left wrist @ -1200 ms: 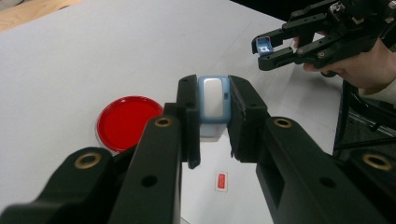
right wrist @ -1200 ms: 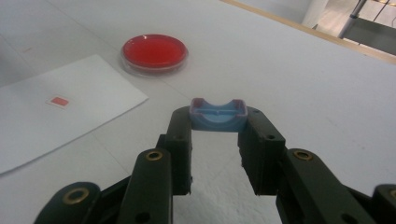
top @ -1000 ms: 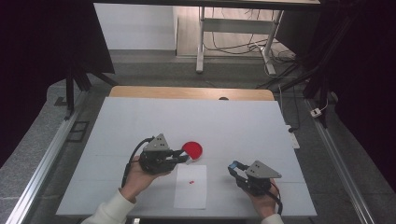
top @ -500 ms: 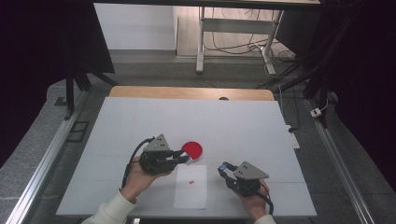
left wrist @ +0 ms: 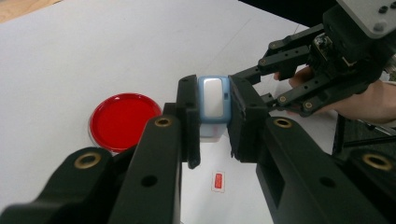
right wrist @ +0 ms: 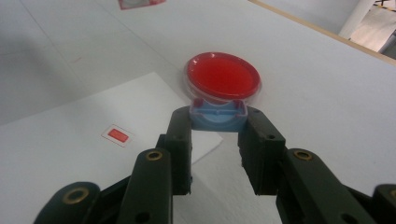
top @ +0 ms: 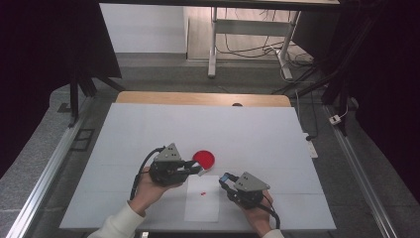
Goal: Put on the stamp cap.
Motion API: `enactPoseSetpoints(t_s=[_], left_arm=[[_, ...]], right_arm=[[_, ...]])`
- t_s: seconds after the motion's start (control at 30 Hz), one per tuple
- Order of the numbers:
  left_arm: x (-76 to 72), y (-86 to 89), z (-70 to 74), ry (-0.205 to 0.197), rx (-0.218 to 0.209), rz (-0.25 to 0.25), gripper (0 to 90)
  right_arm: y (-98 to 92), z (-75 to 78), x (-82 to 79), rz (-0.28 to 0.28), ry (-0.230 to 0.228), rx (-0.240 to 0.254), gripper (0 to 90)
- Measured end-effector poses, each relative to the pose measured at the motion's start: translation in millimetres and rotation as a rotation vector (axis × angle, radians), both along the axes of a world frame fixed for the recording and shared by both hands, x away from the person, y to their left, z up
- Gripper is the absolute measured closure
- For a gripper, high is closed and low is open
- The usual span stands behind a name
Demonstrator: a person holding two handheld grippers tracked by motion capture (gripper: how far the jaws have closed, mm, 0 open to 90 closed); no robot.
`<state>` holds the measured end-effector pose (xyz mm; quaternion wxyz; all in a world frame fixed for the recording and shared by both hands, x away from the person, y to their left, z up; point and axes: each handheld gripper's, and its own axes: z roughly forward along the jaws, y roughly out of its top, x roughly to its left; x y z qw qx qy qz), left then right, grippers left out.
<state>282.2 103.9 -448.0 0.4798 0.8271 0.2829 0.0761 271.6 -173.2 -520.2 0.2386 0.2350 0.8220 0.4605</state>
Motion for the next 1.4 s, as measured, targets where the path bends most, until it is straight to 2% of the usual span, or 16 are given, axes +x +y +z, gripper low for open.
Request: enactPoseSetpoints(t_s=[0.3, 0.53, 0.93, 1.4], left_arm=[[0.1, -1.5, -1.3, 0.003, 0.001, 0.002, 75.1], [-2.1, -3.0, 0.0, -0.011, -0.016, 0.016, 75.1], [-2.4, -6.3, -1.2, -0.011, -0.033, 0.024, 75.1], [-2.9, -14.1, -4.2, -0.004, -0.047, 0.028, 75.1]], right_arm=[[12.1, -1.5, -1.9, 0.018, -0.002, -0.007, 65.0], [21.5, 0.3, -2.5, 0.022, -0.015, -0.003, 65.0], [35.1, 0.0, -3.3, 0.04, -0.021, -0.005, 65.0], [43.4, 0.0, -6.0, 0.019, -0.042, -0.006, 65.0]])
